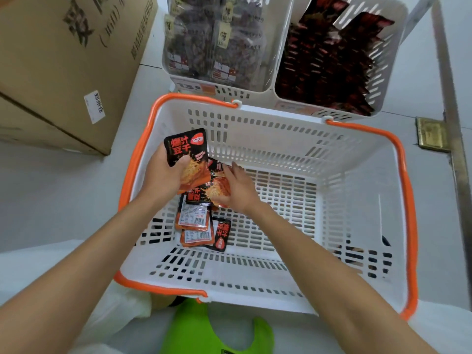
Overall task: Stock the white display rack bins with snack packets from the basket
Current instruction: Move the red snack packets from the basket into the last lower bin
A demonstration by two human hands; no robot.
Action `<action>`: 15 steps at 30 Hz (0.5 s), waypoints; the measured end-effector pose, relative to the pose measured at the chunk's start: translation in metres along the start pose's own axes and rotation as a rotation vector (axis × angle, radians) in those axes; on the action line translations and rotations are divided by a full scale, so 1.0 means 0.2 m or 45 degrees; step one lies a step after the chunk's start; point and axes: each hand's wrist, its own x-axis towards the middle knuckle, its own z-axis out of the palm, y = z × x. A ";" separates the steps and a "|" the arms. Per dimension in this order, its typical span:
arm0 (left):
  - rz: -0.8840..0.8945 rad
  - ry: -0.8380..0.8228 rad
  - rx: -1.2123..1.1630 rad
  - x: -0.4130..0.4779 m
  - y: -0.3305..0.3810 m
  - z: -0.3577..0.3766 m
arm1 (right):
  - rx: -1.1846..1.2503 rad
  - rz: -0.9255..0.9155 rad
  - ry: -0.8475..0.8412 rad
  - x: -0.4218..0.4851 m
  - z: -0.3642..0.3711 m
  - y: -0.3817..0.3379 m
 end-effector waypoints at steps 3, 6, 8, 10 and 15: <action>0.044 0.020 0.019 0.01 -0.01 0.02 | -0.006 0.043 0.110 0.04 0.09 0.04; 0.018 0.003 0.023 0.03 -0.05 0.04 | 0.324 0.184 0.164 -0.03 0.05 0.16; -0.019 -0.005 0.006 0.04 -0.06 0.07 | 0.688 0.248 0.165 -0.10 -0.05 0.25; -0.078 -0.022 -0.046 0.05 -0.05 0.12 | 1.004 0.251 0.260 -0.19 -0.18 0.30; -0.303 -0.305 -0.435 -0.01 0.06 0.28 | 1.186 0.137 0.101 -0.30 -0.37 0.07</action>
